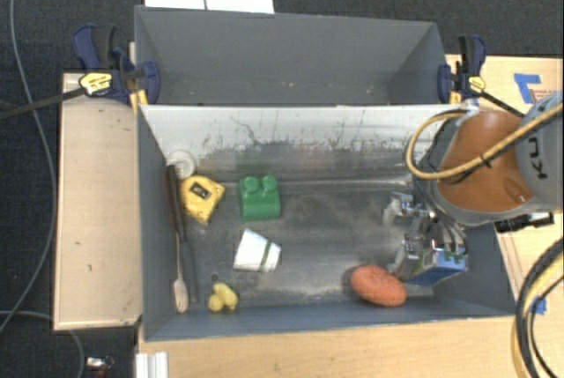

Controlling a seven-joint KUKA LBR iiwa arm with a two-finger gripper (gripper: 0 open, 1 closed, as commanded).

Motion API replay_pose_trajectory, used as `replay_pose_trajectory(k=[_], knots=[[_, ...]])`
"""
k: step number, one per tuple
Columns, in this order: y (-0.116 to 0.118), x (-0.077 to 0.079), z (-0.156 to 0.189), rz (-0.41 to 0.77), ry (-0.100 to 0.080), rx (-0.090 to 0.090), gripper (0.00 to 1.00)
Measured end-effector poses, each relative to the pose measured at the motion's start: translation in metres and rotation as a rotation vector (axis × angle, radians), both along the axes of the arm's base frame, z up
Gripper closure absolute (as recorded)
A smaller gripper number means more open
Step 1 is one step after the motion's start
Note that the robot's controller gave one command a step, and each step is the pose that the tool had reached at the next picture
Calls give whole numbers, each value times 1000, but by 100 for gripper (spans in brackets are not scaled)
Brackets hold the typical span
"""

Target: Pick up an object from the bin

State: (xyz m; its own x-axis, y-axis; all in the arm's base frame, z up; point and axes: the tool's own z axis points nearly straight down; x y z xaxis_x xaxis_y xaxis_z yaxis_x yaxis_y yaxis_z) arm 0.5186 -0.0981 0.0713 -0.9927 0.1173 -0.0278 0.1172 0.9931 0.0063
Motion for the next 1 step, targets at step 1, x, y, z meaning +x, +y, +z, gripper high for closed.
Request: replay_pose_trajectory(k=[1], knots=[[-39, -23, 3, -99, 6, 16, 0]])
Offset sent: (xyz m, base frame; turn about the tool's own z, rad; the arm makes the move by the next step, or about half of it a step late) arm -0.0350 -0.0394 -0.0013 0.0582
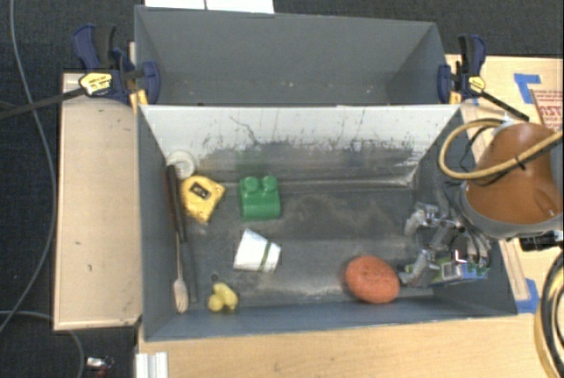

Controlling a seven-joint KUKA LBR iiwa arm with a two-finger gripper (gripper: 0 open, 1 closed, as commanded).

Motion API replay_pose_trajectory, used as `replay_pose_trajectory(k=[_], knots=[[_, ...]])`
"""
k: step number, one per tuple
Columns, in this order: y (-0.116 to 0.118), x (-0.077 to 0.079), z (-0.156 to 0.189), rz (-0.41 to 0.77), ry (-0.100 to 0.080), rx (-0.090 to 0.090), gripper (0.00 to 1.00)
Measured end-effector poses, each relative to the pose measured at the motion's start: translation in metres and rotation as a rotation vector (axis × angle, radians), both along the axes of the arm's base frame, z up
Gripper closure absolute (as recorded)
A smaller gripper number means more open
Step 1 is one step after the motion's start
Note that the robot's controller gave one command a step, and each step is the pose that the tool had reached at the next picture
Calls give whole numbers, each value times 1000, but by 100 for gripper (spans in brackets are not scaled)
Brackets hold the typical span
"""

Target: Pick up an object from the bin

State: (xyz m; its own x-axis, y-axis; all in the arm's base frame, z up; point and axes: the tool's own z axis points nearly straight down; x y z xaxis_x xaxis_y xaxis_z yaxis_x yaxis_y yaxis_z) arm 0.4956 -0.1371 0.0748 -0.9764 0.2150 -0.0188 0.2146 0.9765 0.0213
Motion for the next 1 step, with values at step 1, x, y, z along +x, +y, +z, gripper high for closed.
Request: replay_pose_trajectory(k=[1], knots=[[7, -11, -3, 46, 11, 8, 100]])
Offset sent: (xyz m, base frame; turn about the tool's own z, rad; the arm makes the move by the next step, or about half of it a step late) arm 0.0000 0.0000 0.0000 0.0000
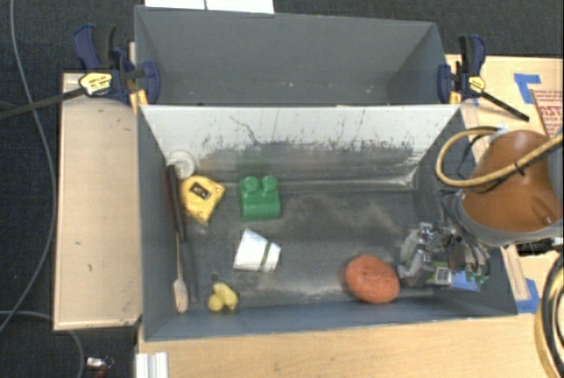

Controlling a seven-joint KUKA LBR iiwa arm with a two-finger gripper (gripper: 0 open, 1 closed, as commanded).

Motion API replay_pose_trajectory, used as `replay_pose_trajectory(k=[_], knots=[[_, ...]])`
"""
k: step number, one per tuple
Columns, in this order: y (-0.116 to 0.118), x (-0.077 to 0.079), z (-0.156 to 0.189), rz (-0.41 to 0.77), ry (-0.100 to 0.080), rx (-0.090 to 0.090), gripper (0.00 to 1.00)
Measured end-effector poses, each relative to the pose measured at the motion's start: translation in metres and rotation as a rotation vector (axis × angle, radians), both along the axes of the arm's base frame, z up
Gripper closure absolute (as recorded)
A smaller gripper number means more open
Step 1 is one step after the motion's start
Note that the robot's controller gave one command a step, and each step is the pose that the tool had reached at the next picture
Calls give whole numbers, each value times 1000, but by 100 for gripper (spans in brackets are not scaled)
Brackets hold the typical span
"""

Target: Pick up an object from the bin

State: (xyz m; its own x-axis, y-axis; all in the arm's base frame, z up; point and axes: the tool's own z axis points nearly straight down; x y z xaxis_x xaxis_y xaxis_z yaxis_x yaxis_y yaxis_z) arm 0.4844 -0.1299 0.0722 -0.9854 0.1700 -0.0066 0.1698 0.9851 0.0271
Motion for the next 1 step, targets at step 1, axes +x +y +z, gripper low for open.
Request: replay_pose_trajectory(k=[1], knots=[[1, 0, 0, 3, -3, -3, 100]])
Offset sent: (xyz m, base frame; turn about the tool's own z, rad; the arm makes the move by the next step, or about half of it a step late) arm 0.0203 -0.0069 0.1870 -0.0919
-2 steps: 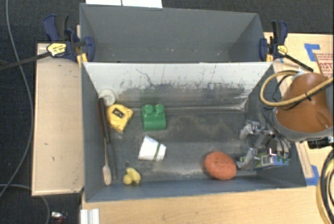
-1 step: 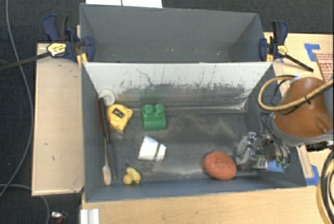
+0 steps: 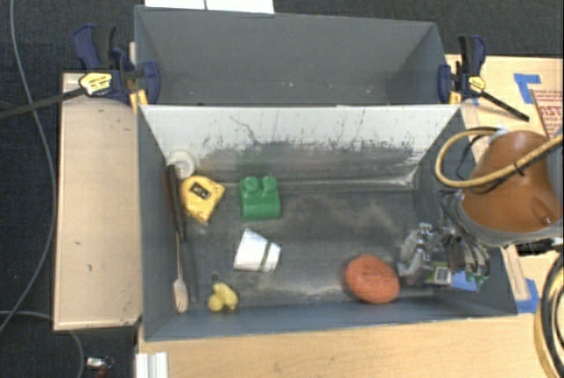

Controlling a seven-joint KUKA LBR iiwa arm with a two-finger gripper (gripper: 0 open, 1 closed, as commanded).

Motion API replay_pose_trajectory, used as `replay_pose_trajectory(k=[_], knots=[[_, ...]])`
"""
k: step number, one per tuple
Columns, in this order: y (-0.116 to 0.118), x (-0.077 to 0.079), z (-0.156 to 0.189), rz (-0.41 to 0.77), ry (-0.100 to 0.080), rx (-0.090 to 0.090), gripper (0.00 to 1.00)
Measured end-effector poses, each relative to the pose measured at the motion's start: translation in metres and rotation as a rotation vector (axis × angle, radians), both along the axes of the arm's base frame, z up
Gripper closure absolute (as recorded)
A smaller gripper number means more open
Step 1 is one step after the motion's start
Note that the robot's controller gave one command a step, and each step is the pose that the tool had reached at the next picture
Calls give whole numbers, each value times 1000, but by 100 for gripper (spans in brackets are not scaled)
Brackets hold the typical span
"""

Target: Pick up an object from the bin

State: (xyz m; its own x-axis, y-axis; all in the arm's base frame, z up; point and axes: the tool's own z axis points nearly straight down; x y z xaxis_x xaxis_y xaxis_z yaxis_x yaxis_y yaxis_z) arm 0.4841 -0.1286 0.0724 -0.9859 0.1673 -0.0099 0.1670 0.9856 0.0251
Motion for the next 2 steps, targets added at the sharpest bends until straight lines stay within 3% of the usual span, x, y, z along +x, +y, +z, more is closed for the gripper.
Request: replay_pose_trajectory(k=[1, 2], knots=[[-8, 8, 74, 31, -5, -9, 100], [-12, 10, 33, 24, -11, -8, 100]])
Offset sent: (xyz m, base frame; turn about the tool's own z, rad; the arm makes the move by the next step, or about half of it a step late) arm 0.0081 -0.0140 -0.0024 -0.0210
